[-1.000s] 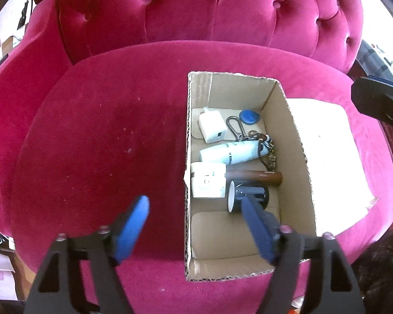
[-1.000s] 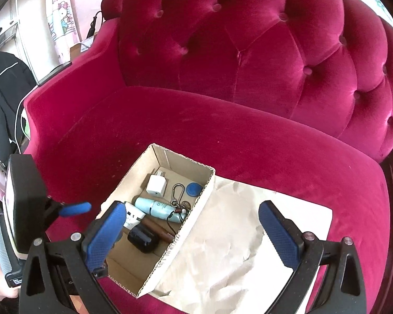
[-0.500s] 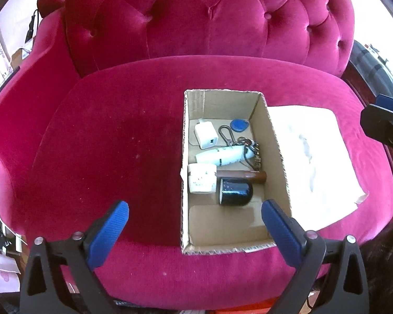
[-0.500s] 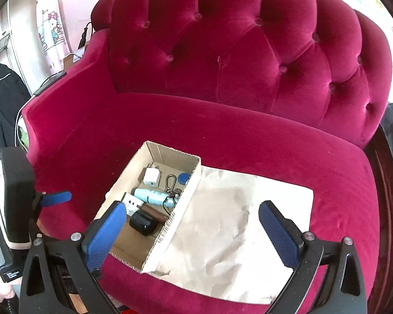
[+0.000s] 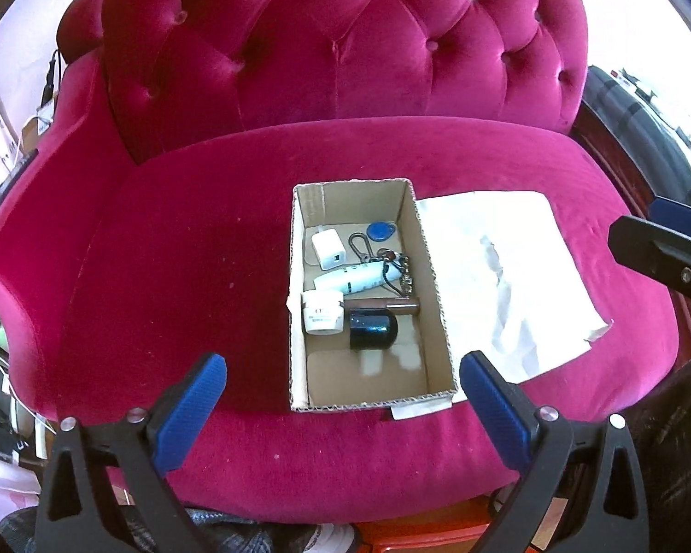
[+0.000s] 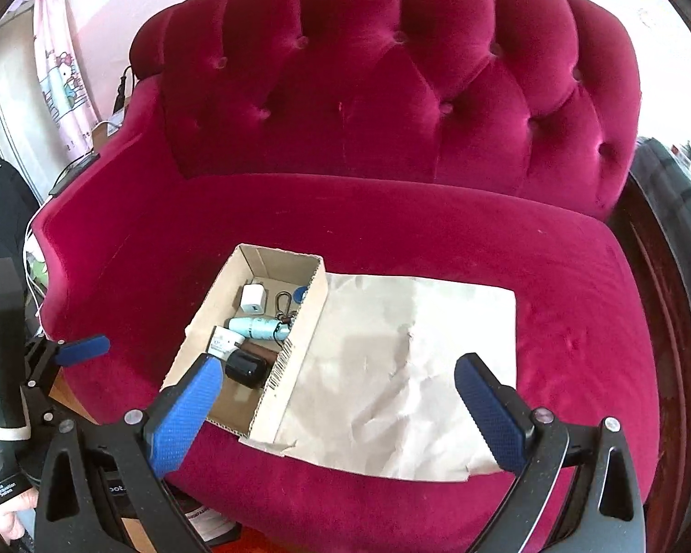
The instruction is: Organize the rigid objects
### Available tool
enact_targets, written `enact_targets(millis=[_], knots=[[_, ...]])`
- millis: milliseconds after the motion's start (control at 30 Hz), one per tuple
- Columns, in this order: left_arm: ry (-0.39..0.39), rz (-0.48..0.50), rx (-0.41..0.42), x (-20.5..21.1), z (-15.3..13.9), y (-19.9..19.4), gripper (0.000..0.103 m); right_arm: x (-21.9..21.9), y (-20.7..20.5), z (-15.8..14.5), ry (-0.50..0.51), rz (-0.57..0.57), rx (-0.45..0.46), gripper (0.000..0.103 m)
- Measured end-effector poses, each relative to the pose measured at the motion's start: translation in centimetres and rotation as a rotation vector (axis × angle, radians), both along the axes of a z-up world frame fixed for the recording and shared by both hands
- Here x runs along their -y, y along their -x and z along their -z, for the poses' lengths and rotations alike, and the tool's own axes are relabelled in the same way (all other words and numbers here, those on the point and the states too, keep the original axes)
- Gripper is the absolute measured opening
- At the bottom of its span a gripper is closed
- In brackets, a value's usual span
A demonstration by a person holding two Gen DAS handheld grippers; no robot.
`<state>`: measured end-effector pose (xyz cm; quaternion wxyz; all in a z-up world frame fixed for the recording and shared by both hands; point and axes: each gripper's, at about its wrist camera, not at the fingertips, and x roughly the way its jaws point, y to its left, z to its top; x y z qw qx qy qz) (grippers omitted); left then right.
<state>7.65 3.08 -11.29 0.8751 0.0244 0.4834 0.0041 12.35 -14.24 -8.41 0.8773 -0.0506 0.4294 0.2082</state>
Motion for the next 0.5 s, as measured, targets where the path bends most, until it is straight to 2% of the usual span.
enact_targets(millis=[500], knots=[[-0.013,0.030,0.033,1.6,-2.4,3.2,0.103,2.6,3.5,-1.3,0.006,0.105,-0.013,0.103]])
